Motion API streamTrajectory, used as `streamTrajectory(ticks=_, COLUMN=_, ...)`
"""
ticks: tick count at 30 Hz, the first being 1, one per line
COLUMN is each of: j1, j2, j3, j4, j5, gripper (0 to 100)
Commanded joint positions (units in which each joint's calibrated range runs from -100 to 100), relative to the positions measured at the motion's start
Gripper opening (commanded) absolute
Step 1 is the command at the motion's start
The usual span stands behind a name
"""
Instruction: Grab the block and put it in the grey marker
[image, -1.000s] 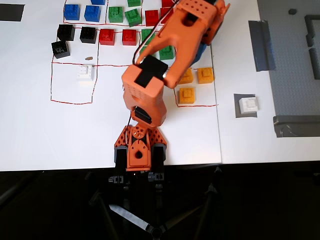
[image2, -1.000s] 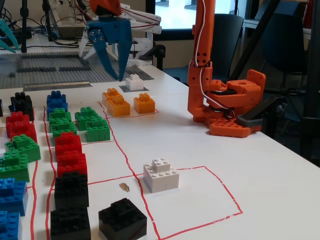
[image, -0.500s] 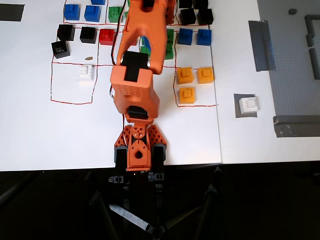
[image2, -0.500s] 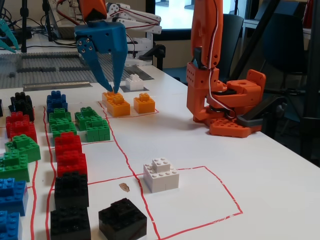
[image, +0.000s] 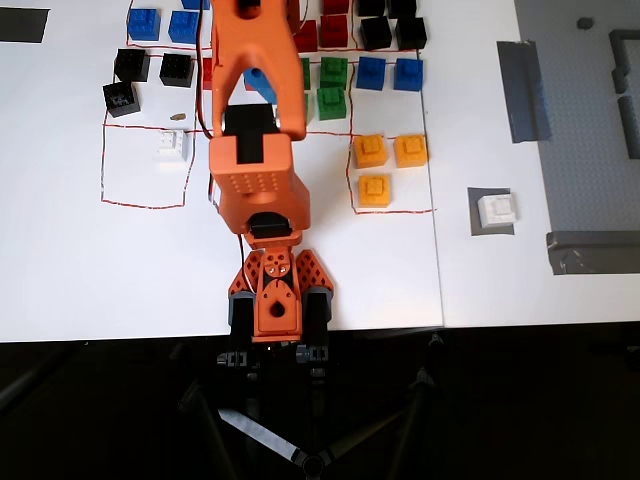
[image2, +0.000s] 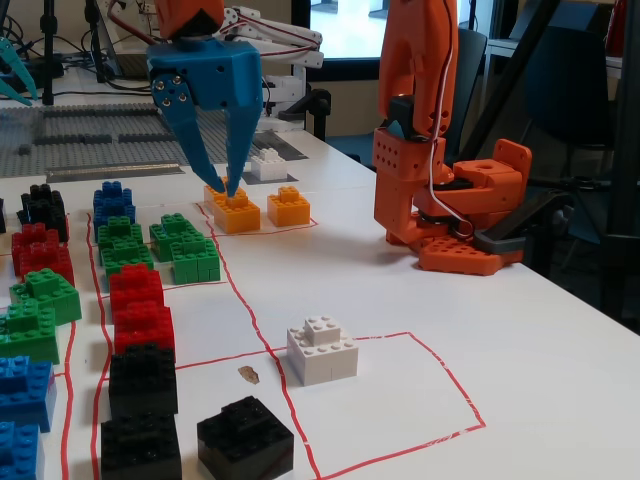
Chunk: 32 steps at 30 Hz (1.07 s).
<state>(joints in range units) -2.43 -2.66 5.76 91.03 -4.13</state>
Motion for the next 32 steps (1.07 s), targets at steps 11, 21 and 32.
streamTrajectory(ticks=11, j1=-0.3, j2=-9.1, j3=-4.5, j4=1.5, j5=-0.7, gripper=0)
streamTrajectory(ticks=21, j1=-0.5, j2=-10.0, j3=-3.3, j4=1.6, j5=-0.5, gripper=0)
streamTrajectory(ticks=32, j1=-1.3, j2=-10.1, j3=-3.3, j4=1.6, j5=-0.5, gripper=0)
